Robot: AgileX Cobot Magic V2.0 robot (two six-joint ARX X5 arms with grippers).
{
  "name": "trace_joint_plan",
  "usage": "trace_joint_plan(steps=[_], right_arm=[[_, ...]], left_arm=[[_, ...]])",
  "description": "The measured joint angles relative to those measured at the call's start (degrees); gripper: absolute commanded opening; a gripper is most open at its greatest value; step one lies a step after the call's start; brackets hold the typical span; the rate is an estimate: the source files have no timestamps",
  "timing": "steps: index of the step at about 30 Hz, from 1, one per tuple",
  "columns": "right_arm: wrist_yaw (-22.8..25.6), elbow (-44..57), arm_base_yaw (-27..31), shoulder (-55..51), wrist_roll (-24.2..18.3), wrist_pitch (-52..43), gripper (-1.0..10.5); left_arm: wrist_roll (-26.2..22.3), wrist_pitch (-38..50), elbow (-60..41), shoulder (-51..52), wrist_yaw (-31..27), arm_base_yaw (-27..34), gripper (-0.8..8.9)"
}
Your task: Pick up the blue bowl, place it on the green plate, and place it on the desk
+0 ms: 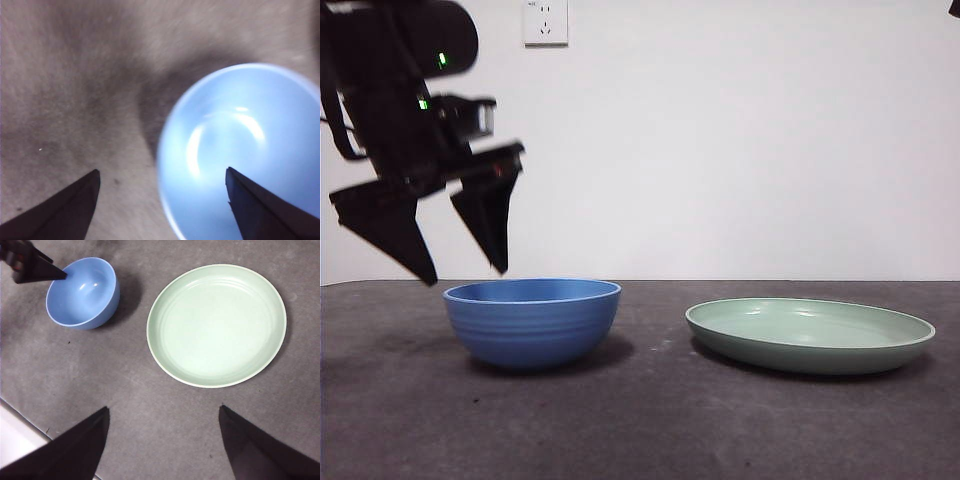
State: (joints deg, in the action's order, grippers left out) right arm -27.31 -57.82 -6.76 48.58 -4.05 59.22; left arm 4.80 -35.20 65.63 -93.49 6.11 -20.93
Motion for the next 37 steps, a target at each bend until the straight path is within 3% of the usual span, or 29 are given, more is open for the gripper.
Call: trace_joint_plan(steps=[8,13,18,22,37], right_arm=[[0.0,0.0,0.0,0.0,0.0,0.0,3.5],[0.1,0.0,0.0,0.0,0.0,-0.1,3.5],[0.3,0.0,0.0,0.0,0.0,-0.1,3.5],[0.3,0.0,0.0,0.0,0.0,-0.2,3.5],[0.3,0.0,0.0,0.0,0.0,-0.4,3.5]], left_arm=[[0.3,1.3,0.0,-4.2,-0.2,-0.7,3.80],[0.5,1.2,0.0,-5.0,-0.3,-1.0,2.07],[0.6,1.3,0.0,-5.0,-0.3,-1.0,1.36],[0.7,1.4,0.1,-5.0,-0.3,-1.0,0.14],[2.4,1.6,2.6,1.6,-0.5,-1.5,0.10]])
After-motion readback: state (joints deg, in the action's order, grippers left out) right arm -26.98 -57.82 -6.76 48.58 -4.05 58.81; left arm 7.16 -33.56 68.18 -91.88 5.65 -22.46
